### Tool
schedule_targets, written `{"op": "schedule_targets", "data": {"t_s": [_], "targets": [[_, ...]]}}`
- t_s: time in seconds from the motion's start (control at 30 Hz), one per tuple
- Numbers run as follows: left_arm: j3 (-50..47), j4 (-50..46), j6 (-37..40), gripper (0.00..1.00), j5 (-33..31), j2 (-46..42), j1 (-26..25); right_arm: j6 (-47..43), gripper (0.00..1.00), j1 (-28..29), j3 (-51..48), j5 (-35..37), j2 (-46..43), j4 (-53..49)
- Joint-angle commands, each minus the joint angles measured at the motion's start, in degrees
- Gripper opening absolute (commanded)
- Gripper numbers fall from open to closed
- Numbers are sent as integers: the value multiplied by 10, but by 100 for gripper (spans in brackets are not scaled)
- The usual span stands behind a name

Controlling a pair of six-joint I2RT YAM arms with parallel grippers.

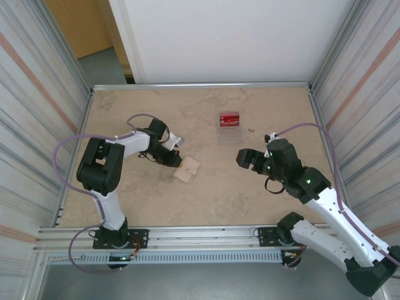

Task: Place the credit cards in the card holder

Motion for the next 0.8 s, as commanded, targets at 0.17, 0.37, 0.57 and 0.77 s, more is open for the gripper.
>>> {"op": "schedule_targets", "data": {"t_s": [0.17,0.37,0.57,0.77], "targets": [[-3,2,-2,0,3,-16,-4,14,89,-5,-10,-1,-6,8],[1,2,-7,0,5,-23,-3,17,89,-4,-11,3,-4,9],[13,-2,-36,0,21,-52,9,22,88,5,2,6,25,6],[4,3,-74,0,31,-144,44,19,88,65,42,42,104,28]]}}
